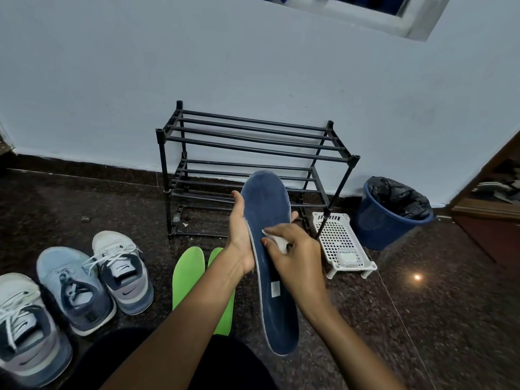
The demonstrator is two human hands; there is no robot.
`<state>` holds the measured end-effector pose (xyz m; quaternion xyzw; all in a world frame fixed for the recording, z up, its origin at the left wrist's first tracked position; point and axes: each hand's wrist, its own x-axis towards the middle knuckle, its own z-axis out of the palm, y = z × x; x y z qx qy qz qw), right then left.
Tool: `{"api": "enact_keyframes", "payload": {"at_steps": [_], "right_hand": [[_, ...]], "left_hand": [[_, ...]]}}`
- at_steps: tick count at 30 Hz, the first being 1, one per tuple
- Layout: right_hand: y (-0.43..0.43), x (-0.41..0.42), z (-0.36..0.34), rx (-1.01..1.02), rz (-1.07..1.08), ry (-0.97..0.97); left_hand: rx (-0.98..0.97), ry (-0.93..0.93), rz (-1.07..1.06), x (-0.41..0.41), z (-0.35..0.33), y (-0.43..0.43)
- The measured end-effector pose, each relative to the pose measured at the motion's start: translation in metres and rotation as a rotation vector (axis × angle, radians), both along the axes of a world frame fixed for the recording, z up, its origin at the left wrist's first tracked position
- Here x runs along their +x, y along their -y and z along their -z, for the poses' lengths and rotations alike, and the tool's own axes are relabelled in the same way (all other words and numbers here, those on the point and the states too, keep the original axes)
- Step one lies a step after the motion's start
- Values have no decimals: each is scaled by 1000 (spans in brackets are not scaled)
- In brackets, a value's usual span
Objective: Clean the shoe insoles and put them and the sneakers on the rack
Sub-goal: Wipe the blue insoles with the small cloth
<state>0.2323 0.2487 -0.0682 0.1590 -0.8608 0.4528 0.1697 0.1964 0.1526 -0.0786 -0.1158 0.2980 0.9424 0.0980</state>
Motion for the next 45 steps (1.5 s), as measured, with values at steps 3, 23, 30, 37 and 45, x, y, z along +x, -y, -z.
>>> {"api": "enact_keyframes", "payload": {"at_steps": [3, 23, 30, 37, 45], "right_hand": [[0, 0, 4, 26, -26, 34], [-2, 4, 4, -63, -70, 23], [-2, -4, -2, -110, -24, 28], [-20, -37, -23, -65, 140, -96], [-10, -31, -3, 106, 33, -121]], "left_hand": [[-28, 36, -33, -2, 1, 0], [-63, 36, 91, 1, -3, 6], [-64, -22, 113, 4, -7, 3], [-135, -56, 94, 6, -9, 2], [-203, -35, 101, 9, -10, 0]]}}
